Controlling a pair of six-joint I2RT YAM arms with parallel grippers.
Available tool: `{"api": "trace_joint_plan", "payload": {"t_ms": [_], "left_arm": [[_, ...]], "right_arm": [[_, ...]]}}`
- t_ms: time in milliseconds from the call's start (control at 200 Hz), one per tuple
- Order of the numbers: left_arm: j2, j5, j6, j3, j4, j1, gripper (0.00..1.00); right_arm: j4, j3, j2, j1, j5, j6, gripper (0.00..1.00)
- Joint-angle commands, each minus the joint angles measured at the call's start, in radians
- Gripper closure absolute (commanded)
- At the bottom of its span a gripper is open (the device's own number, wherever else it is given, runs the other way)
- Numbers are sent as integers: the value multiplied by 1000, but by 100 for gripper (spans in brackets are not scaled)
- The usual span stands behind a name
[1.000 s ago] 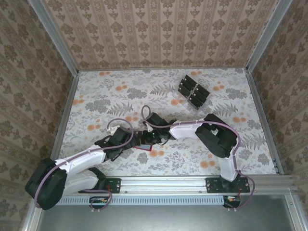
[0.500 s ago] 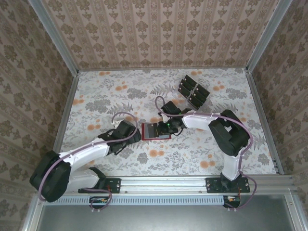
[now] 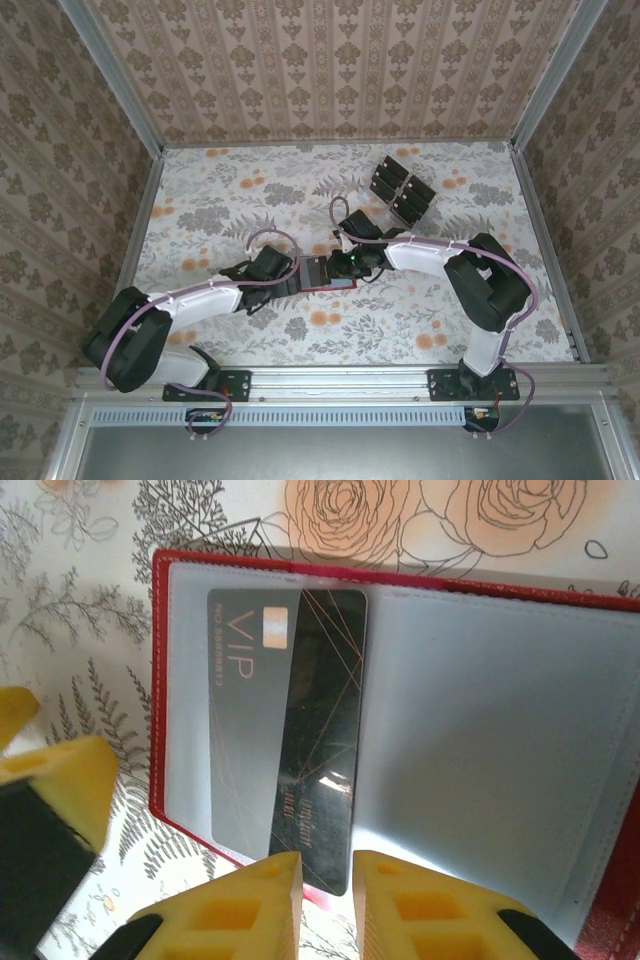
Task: Put the credit cards into the card holder
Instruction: Insert the credit card into the card slot.
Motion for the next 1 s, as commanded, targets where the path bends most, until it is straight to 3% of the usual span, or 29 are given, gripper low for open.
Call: {"api": "trace_joint_plan", "payload": {"t_ms": [0,995], "left_arm": [[24,2,20,16,17,-12,0],[146,2,-37,-24,116,-78,0]], "right_arm": [[54,-6,23,3,-15,49,78],[116,65,146,78,-55,124,83]]}}
